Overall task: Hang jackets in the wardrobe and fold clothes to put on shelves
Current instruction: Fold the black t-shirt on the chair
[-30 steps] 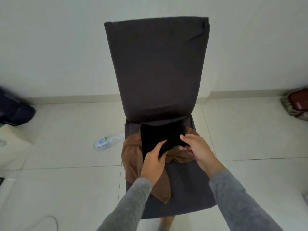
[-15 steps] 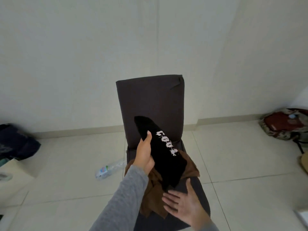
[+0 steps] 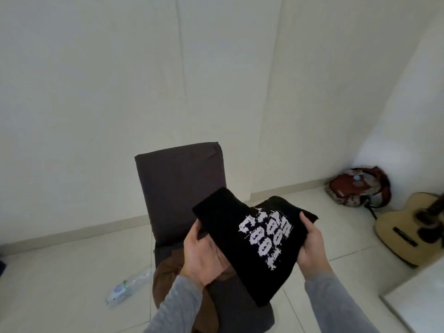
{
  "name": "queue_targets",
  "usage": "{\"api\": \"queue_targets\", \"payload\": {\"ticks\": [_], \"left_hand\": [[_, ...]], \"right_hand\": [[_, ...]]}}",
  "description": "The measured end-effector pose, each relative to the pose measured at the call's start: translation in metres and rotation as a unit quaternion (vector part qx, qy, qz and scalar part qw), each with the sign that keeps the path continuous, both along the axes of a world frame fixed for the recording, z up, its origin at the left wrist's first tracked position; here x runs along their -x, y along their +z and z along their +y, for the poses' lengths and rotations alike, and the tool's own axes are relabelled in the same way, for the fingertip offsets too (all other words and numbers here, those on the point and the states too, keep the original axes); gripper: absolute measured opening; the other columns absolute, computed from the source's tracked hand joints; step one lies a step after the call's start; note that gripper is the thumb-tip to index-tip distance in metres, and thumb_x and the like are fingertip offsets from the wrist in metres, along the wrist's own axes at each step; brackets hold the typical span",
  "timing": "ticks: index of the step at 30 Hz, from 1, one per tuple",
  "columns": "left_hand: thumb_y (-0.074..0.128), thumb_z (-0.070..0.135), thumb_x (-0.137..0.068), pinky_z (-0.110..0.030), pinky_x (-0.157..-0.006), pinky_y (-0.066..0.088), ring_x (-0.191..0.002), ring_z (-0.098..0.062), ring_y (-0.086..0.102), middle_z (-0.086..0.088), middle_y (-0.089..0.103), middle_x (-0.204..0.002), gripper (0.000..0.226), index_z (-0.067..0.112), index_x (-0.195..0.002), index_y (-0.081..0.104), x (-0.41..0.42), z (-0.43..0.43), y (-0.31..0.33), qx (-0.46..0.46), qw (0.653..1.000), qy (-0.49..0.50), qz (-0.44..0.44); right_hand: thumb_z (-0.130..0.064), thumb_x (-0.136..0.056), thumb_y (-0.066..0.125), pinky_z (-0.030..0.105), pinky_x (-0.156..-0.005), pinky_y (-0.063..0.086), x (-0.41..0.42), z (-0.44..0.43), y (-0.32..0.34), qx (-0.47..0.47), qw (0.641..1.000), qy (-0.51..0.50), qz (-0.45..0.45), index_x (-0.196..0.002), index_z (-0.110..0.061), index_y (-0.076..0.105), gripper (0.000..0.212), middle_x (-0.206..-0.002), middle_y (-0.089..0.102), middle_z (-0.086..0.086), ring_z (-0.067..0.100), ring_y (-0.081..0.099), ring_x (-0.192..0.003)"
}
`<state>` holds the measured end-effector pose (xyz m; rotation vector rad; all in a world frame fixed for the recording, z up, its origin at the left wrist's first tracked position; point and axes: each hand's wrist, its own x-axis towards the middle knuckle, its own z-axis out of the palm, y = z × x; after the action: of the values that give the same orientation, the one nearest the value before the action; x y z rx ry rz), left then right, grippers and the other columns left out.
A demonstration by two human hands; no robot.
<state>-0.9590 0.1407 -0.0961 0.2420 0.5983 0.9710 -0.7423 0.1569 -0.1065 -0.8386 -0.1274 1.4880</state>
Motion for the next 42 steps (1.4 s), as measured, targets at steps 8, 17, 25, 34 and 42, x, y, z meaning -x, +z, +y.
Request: {"api": "queue_targets", "payload": {"ticks": [8,17,25,34,42], "left_hand": [[0.042,0.073,-0.078,-0.046,-0.106,0.035,-0.111,-0.034,0.061,-0.020,0.061,-0.123,0.082,0.004,-0.115,0.067,-0.107,-0.018,0.049,-0.048,0.973,-0.212,0.077],[0.067,0.053,-0.070,-0.036,-0.082,0.053,-0.084,-0.030,0.066,-0.016,0.066,-0.100,0.062,0.001,-0.105,0.068,-0.293,-0.123,0.085,-0.155,0.928,-0.326,0.096],[0.080,0.026,-0.072,-0.035,-0.079,0.056,-0.097,-0.027,0.066,-0.017,0.065,-0.115,0.062,0.004,-0.125,0.057,-0.482,-0.281,0.123,-0.254,0.825,-0.492,0.115],[0.061,0.017,-0.088,-0.029,-0.066,0.057,-0.081,-0.022,0.070,-0.011,0.072,-0.093,0.030,0.003,-0.113,0.065,-0.618,-0.438,0.108,-0.263,0.773,-0.574,0.062],[0.055,0.019,-0.094,-0.027,-0.070,0.055,-0.094,-0.020,0.067,-0.009,0.071,-0.103,0.027,0.006,-0.117,0.062,-0.741,-0.560,0.065,-0.277,0.700,-0.654,0.074]], "right_hand": [[-0.028,-0.089,0.054,0.047,-0.079,0.056,-0.111,-0.082,0.086,-0.037,0.993,-0.083,-0.076,-0.107,-0.004,0.063,0.031,-0.094,0.072,0.017,0.033,0.070,-0.082],[-0.026,-0.081,0.058,0.044,-0.081,0.053,-0.259,-0.273,0.155,-0.041,0.953,-0.211,-0.214,-0.109,-0.001,0.063,0.037,-0.092,0.070,0.016,0.033,0.068,-0.083],[-0.023,-0.084,0.061,0.041,-0.080,0.055,-0.372,-0.491,0.187,0.016,0.898,-0.313,-0.310,-0.113,0.000,0.062,0.037,-0.094,0.071,0.016,0.031,0.068,-0.084],[-0.028,-0.092,0.058,0.039,-0.076,0.054,-0.457,-0.682,0.164,0.110,0.803,-0.475,-0.343,-0.110,-0.010,0.061,0.026,-0.103,0.071,0.012,0.027,0.068,-0.093],[-0.030,-0.092,0.058,0.036,-0.075,0.055,-0.521,-0.815,0.120,0.181,0.764,-0.547,-0.291,-0.110,-0.006,0.063,0.031,-0.101,0.072,0.013,0.025,0.070,-0.090]]}}
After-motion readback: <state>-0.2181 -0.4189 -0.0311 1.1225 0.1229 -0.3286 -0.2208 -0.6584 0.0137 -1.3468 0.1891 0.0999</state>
